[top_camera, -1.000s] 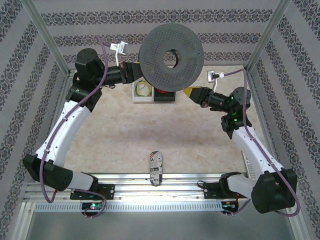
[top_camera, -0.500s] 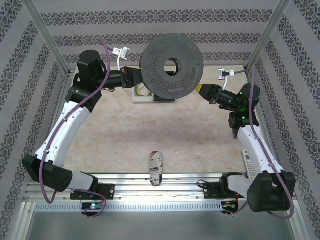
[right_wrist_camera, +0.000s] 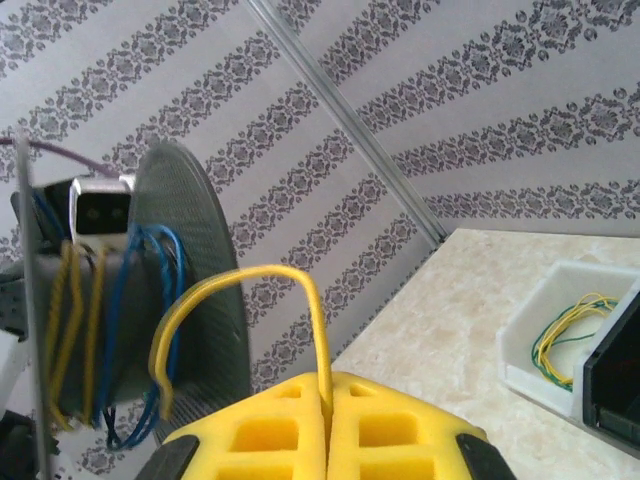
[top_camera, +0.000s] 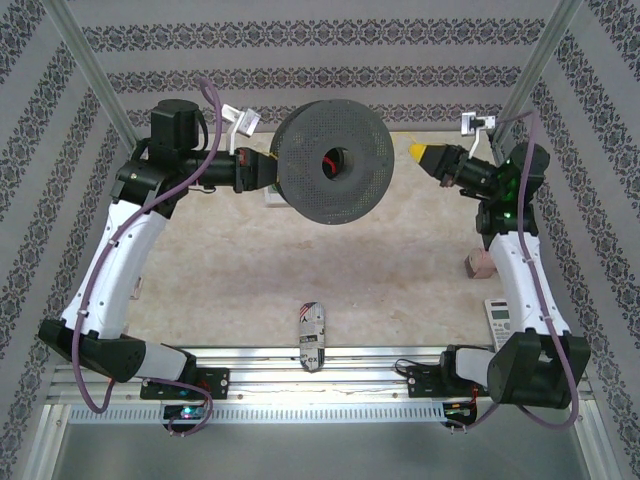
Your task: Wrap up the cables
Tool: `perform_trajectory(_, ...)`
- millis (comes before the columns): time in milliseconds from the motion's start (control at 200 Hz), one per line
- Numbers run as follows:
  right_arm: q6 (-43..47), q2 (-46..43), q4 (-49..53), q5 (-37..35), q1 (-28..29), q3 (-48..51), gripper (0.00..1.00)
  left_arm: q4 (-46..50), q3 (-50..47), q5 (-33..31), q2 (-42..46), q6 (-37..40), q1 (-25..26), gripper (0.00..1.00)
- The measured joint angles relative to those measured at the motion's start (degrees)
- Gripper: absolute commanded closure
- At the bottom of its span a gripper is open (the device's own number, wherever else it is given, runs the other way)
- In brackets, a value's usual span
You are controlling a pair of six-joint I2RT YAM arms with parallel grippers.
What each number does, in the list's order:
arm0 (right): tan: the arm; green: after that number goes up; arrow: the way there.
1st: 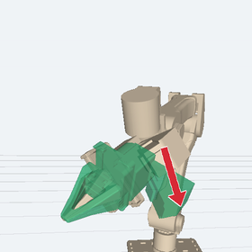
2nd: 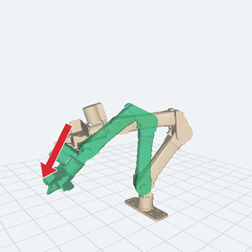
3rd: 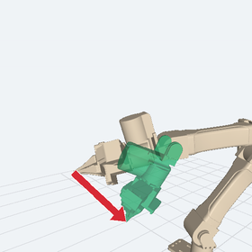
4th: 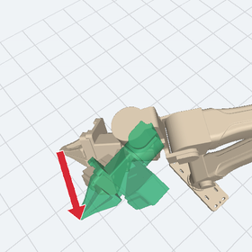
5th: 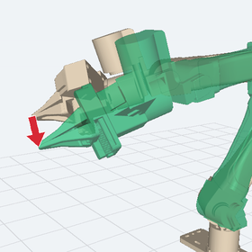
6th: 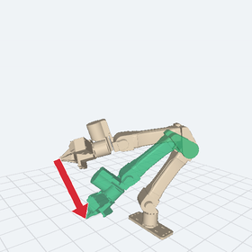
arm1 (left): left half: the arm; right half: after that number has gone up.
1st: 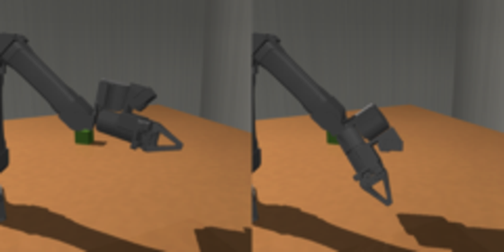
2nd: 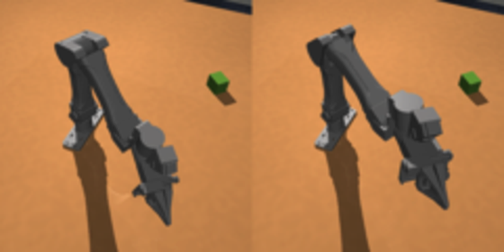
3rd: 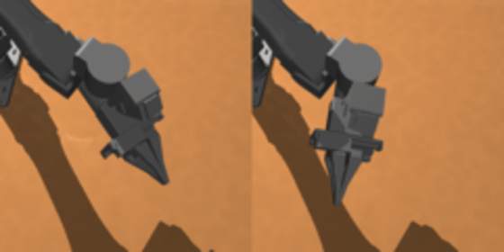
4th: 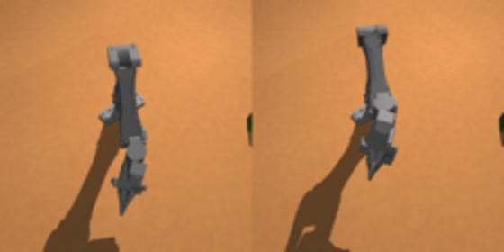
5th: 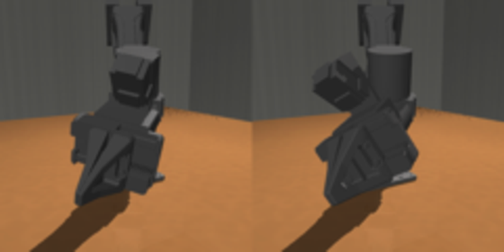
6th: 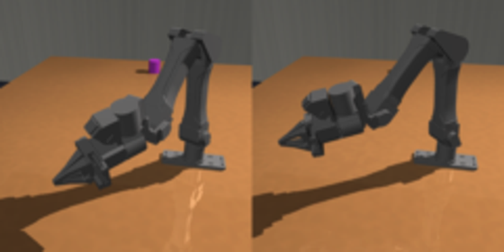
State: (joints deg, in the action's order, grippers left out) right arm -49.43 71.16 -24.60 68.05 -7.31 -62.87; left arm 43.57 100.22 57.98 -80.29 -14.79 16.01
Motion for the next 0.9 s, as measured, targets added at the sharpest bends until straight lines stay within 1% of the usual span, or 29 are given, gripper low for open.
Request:
perform_trajectory(185, 0.8, 4.0, 3.5, 0.3, 1.4, -7.4, 1.00, 8.5, 3.0, -8.1, -2.2, 7.7, 0.5, 1.00)
perform_trajectory(340, 2.9, 6.8, 7.6, -0.8, 5.5, -12.8, 1.00, 11.6, 4.8, -14.5, -4.2, 11.3, 2.1, 1.00)
perform_trajectory(520, 7.4, 9.8, 14.4, -3.9, 11.3, -18.0, 1.00, 15.3, 8.4, -22.8, -6.4, 13.5, 5.1, 1.00)
perform_trajectory(749, 12.4, 12.6, 22.0, -8.3, 17.9, -22.1, 1.00, 19.8, 15.0, -37.4, -12.2, 15.1, 10.2, 1.00)
perform_trajectory(904, 17.7, 14.7, 29.9, -12.1, 21.9, -25.5, 1.00, 22.2, 18.6, -45.5, -15.8, 15.8, 11.8, 1.00)
